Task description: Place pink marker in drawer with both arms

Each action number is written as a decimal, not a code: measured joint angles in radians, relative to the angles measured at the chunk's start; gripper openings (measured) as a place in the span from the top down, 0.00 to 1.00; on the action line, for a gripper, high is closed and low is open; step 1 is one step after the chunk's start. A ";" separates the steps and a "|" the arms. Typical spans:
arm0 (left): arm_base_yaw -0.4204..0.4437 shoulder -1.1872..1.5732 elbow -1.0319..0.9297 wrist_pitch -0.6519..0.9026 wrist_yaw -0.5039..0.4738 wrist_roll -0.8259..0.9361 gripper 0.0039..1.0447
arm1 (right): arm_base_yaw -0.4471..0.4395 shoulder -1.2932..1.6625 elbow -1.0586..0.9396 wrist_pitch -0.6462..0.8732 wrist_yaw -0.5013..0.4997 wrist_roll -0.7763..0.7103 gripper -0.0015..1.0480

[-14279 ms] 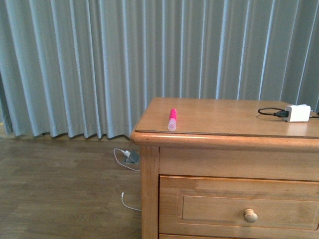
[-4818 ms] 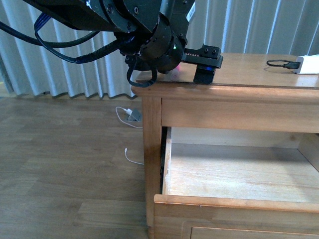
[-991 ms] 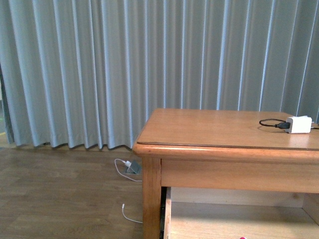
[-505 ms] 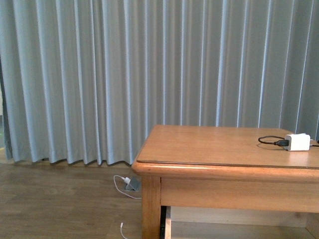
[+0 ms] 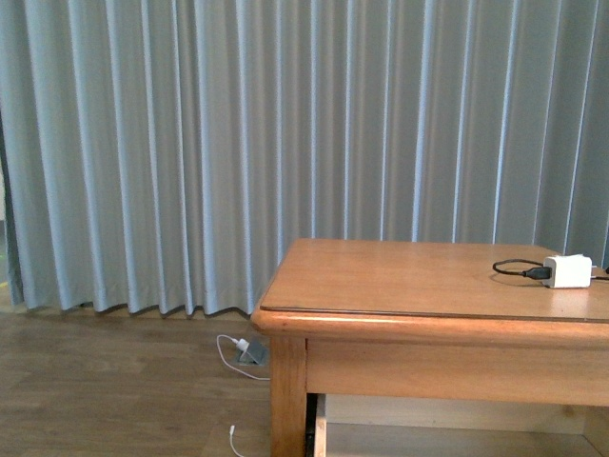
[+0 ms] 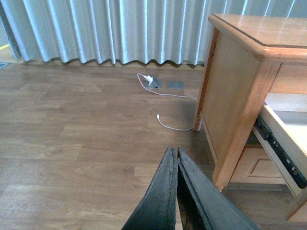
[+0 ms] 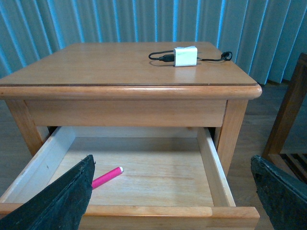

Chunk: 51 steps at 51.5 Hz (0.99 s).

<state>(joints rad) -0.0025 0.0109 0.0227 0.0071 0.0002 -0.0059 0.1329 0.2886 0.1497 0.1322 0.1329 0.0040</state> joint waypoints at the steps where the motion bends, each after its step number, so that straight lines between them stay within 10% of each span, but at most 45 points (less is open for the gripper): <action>1: 0.000 -0.003 0.000 -0.002 0.000 0.000 0.96 | 0.000 0.000 0.000 0.000 0.000 0.000 0.08; 15: 0.000 -0.006 0.000 -0.006 0.000 -0.001 0.95 | 0.000 0.000 0.000 0.000 0.000 0.000 0.08; 22: 0.000 -0.006 0.000 -0.006 0.000 0.000 0.72 | 0.025 0.018 0.022 -0.130 0.082 0.048 0.08; 43: 0.000 -0.006 0.000 -0.006 0.000 0.000 0.06 | 0.045 0.491 0.152 -0.410 -0.210 0.162 0.08; 51: 0.000 -0.006 0.000 -0.006 0.000 0.002 0.06 | 0.112 0.744 0.237 -0.277 -0.119 0.156 0.08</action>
<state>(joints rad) -0.0025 0.0044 0.0227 0.0013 0.0002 -0.0044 0.2447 1.0325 0.3866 -0.1444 0.0143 0.1600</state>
